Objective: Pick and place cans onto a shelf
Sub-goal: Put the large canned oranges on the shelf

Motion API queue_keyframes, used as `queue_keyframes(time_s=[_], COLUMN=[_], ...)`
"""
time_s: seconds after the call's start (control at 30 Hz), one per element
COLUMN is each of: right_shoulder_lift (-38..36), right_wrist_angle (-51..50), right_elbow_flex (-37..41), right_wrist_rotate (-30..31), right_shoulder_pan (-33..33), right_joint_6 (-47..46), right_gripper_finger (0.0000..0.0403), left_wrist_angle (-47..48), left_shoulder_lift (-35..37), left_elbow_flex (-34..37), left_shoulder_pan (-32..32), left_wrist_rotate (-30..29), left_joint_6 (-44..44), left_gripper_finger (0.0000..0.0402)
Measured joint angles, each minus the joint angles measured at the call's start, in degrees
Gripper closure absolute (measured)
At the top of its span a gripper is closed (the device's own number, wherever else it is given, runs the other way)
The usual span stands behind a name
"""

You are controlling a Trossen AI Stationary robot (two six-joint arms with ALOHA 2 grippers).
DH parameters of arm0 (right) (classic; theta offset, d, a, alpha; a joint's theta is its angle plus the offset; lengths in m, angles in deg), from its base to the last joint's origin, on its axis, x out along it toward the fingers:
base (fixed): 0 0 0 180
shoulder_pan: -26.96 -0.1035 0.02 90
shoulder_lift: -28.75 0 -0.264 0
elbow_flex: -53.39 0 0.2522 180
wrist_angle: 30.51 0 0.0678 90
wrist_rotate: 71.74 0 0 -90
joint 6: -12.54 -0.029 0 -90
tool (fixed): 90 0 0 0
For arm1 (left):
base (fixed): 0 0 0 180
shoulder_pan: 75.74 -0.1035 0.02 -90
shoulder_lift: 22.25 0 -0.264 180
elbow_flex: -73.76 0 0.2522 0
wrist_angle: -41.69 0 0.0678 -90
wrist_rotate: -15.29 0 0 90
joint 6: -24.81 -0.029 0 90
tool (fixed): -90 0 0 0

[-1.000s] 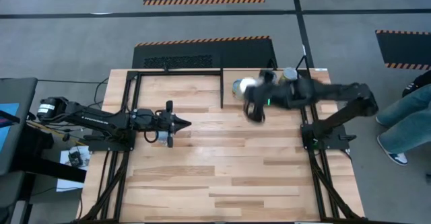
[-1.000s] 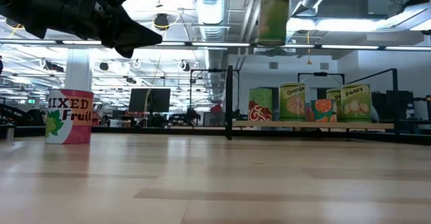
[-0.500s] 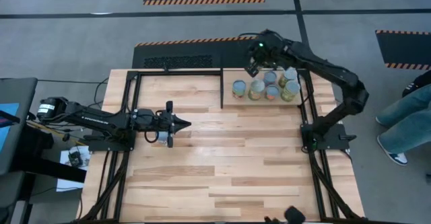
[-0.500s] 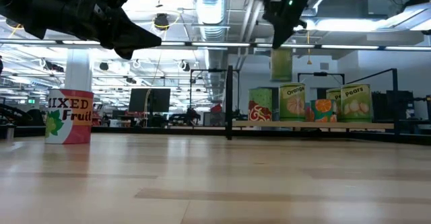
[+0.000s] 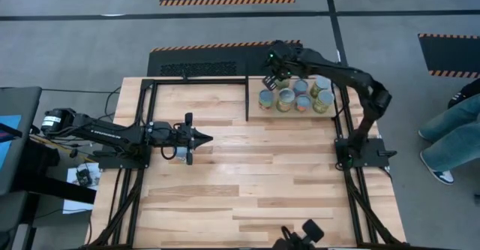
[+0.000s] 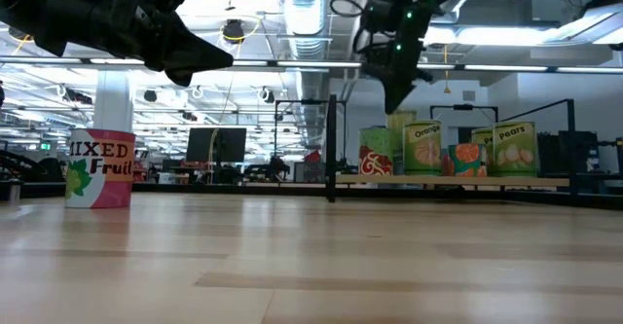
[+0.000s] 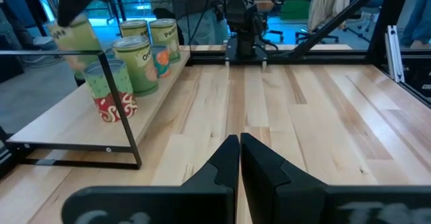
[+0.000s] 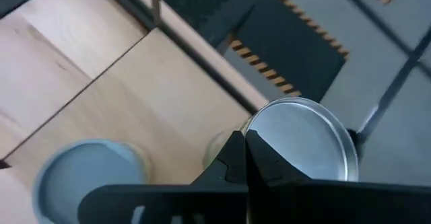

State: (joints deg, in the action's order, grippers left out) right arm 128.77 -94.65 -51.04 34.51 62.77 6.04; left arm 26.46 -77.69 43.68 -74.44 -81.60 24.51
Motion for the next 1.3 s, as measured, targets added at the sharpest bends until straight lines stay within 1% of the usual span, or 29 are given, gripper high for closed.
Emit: queue_keyframes(time_s=[0.13, 0.5, 0.63, 0.9, 1.3], right_shoulder_lift=[1.6, 1.6, 2.6, 2.5, 2.5], right_wrist_angle=[-0.1, -0.8, -1.0, -1.1, -1.6], right_elbow_flex=[0.0, 0.0, 0.0, 0.0, 0.0], right_wrist_rotate=[-1.2, -1.9, -1.5, -1.4, -1.8], right_shoulder_pan=[0.0, 0.4, 0.4, 0.9, 1.0], right_joint_6=[-0.9, -5.0, -5.5, -5.7, -6.6], right_gripper_finger=[0.0401, 0.04, 0.04, 0.0393, 0.0394], left_wrist_angle=[0.0, 0.0, 0.0, 0.0, 0.0], left_shoulder_lift=[0.0, 0.0, 0.0, 0.0, 0.0], left_elbow_flex=[0.0, 0.0, 0.0, 0.0, 0.0], left_shoulder_pan=[0.0, 0.0, 0.0, 0.0, 0.0], left_wrist_rotate=[0.0, 0.0, 0.0, 0.0, 0.0], left_joint_6=[0.0, 0.1, 0.5, 0.5, 0.5], left_gripper_finger=[0.0395, 0.0395, 0.0395, 0.0395, 0.0395])
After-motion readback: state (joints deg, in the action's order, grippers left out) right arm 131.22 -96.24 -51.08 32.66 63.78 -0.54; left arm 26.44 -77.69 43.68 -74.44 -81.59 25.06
